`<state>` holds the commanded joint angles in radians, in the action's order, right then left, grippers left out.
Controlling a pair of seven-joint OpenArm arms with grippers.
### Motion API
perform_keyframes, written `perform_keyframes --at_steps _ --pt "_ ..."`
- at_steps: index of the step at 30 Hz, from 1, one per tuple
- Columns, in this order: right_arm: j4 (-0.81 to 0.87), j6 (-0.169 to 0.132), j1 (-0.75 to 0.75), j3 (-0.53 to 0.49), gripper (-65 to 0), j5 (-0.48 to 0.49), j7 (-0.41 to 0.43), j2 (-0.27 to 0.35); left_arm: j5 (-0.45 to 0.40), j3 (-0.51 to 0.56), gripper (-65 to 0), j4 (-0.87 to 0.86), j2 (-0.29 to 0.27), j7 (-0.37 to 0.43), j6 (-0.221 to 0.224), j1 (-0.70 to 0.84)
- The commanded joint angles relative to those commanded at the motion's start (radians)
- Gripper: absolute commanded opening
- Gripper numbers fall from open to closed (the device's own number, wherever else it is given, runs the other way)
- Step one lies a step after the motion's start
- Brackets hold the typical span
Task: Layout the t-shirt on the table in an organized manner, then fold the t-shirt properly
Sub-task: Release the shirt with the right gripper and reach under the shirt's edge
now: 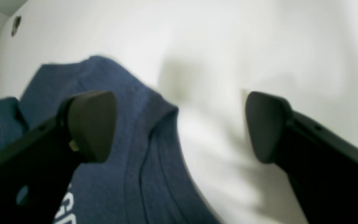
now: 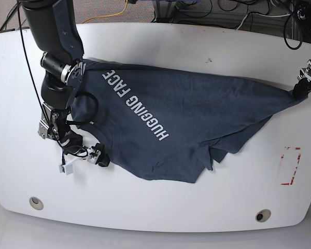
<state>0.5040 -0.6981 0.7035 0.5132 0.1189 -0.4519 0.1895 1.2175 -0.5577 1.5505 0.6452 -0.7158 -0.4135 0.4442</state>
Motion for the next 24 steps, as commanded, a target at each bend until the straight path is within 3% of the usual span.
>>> perform_keyframes --at_steps 5,20,24 --pt "0.002 0.000 -0.005 -0.087 -1.4 0.006 0.000 -0.038 0.000 0.003 -64.0 -0.002 -0.002 0.000 0.000 -0.002" --pt "0.002 0.000 0.000 -0.100 -1.9 0.002 0.002 -0.114 0.000 0.005 -64.0 -0.003 -0.002 0.000 0.000 -0.003" --pt "0.002 0.000 0.000 -0.100 -11.6 0.002 0.003 -0.126 0.000 0.005 -64.0 -0.005 -0.002 0.000 0.000 -0.003"
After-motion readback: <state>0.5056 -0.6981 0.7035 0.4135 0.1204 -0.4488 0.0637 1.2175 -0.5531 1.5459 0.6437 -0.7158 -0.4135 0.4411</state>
